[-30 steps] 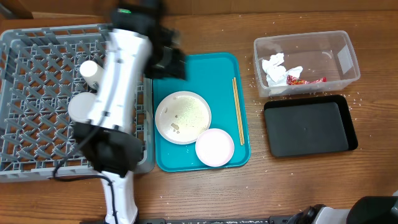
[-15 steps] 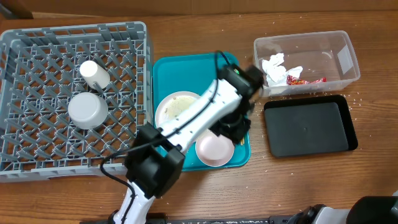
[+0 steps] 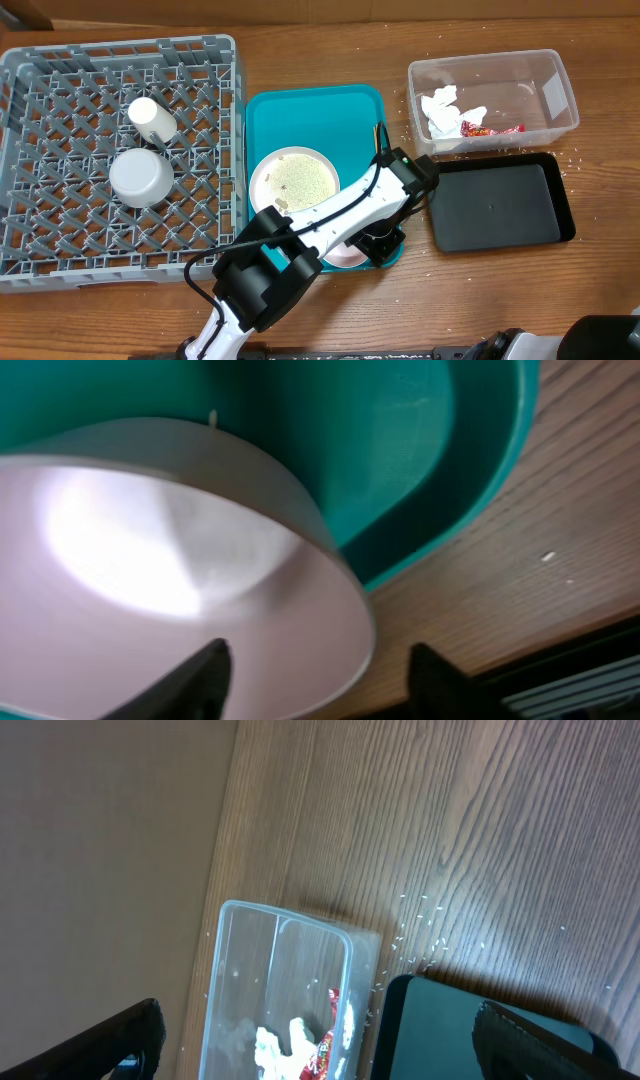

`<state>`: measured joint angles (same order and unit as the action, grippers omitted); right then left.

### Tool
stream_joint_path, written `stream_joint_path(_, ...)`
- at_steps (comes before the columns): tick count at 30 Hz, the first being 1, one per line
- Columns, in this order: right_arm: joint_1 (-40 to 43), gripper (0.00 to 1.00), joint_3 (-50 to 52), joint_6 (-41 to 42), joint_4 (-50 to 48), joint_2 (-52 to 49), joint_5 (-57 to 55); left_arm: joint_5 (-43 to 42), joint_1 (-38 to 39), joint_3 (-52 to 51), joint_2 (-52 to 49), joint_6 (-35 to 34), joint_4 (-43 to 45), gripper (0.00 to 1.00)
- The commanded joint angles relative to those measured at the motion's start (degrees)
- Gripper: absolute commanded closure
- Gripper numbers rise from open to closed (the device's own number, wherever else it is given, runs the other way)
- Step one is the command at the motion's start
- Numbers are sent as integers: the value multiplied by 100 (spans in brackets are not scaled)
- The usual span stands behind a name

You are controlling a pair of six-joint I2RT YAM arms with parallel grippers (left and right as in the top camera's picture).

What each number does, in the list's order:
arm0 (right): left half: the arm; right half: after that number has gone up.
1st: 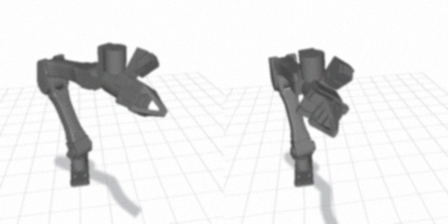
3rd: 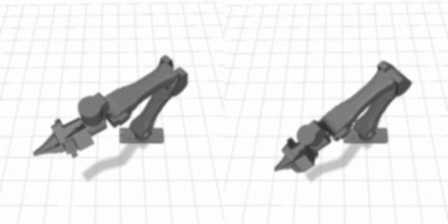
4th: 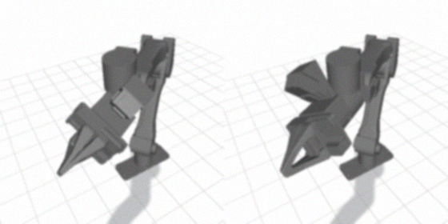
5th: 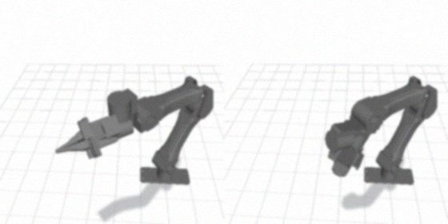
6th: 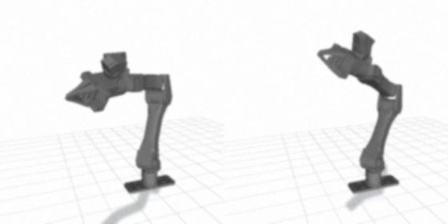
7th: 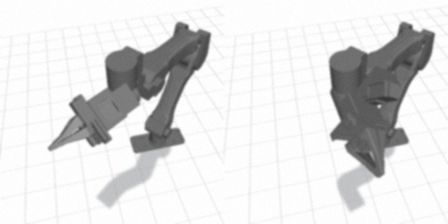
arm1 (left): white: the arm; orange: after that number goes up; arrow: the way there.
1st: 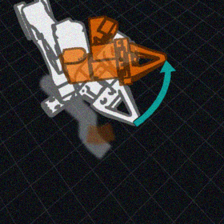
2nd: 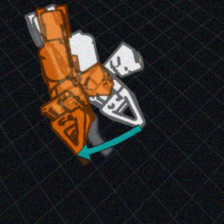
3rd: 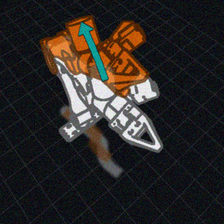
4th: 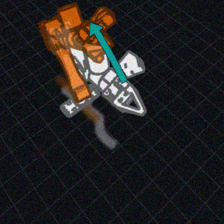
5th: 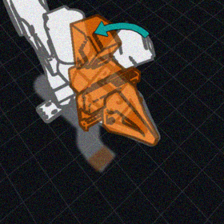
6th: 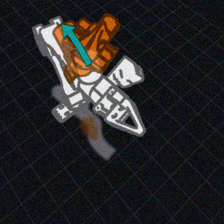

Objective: Sort waste into correct bins and load items into the dishwasher
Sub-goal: 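Swing the left gripper over to the pink bowl on the tray, then grasp the pink bowl rim with the left gripper and lift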

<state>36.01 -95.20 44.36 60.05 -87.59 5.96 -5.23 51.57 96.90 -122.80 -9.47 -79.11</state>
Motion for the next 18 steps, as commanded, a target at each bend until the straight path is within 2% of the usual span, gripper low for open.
stream_joint_path(1, 7, 0, -125, 26, -9, 164, -57, 129, 24, -195, -52, 227, 151, 54)
stream_joint_path(9, 7, 0, -125, 26, -9, 164, -57, 138, 24, -195, -52, 229, 343, 57)
stream_joint_path(12, 7, 0, -125, 26, -9, 164, -57, 133, 24, -195, -52, 372, 435, 62)
stream_joint_path(18, 7, 0, -125, 26, -9, 164, -57, 120, 35, -282, -63, 435, 901, 65)
